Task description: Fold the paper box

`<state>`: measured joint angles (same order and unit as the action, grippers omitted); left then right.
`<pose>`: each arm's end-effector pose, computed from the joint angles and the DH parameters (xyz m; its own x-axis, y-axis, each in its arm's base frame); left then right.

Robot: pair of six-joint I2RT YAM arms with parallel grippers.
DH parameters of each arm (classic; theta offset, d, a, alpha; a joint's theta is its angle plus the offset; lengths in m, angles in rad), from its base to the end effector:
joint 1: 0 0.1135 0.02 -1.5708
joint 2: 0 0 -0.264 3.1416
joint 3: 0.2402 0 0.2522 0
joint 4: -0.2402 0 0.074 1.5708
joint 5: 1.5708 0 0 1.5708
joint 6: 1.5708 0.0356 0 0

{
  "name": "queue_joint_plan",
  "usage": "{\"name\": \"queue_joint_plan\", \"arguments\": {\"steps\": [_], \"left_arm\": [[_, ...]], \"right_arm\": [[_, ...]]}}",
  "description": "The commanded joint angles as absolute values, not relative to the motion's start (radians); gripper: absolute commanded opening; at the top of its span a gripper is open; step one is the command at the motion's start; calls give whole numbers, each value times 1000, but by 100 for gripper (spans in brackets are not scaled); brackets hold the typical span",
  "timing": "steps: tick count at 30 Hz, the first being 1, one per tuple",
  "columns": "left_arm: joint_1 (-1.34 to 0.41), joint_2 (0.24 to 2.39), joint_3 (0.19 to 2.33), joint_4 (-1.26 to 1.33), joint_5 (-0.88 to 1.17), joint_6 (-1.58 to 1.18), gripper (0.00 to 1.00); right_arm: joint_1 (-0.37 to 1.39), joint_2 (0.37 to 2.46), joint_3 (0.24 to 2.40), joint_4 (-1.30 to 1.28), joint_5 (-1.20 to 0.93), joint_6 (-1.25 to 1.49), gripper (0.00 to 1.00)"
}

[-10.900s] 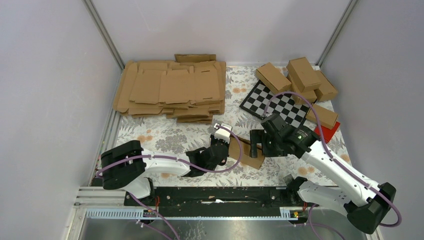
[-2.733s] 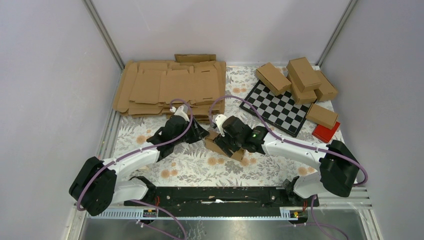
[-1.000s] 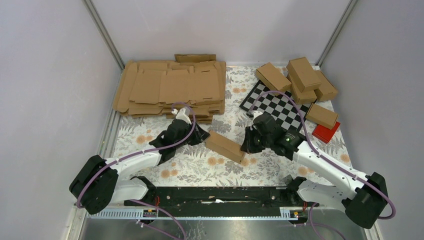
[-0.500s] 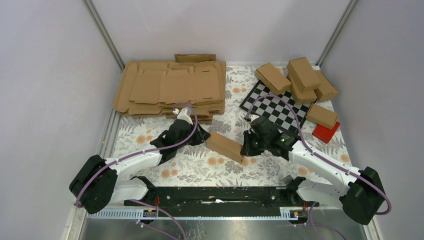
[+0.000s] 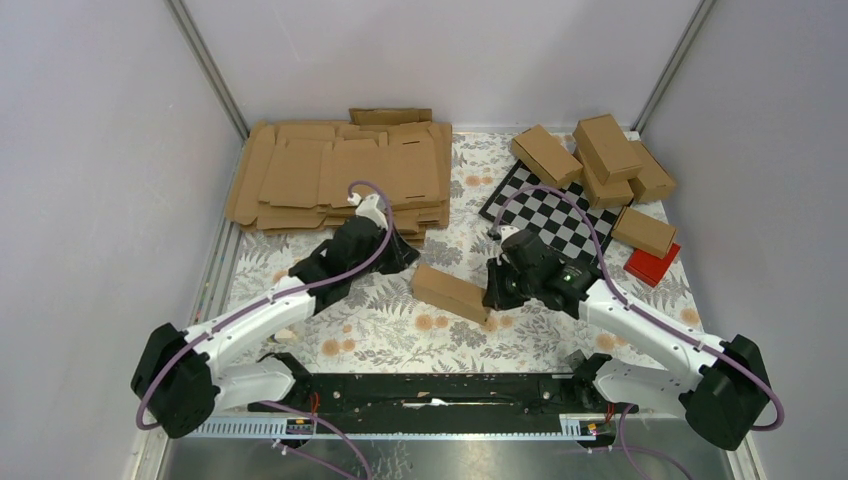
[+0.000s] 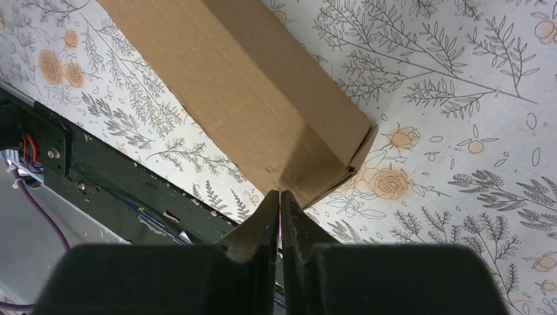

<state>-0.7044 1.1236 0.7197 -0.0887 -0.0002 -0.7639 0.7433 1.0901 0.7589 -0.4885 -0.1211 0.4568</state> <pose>0.1914 -0.1627 0.2586 -0.7081 -0.3060 -0.6364 0.2183 0.7622 -0.6094 0.1618 0.1545 0.2447 -0.8060 -0.1462 -0.5735 -0.4200 0.8240 0.3803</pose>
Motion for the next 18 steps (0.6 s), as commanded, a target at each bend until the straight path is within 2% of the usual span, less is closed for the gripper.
{"name": "queue_joint_plan", "arguments": {"steps": [1, 3, 4, 7, 9, 14, 18], "left_arm": [[-710, 1195, 748, -91, 85, -747, 0], [-710, 1213, 724, -66, 98, -755, 0], [-710, 1220, 712, -55, 101, -759, 0], [-708, 1240, 680, -31, 100, -768, 0], [-709, 1242, 657, -13, 96, -774, 0], [-708, 1211, 634, -4, 96, -772, 0], [-705, 1138, 666, -68, 81, -735, 0]], "right_arm": [[742, 1076, 820, -490, -106, 418, 14], [741, 1068, 833, -493, -109, 396, 26], [741, 1068, 846, -498, -115, 379, 39], [742, 1071, 887, -513, -133, 302, 96], [742, 1078, 918, -517, -130, 258, 100], [750, 1183, 992, -522, -101, 139, 100], [770, 1228, 974, -413, -153, 82, 100]]}}
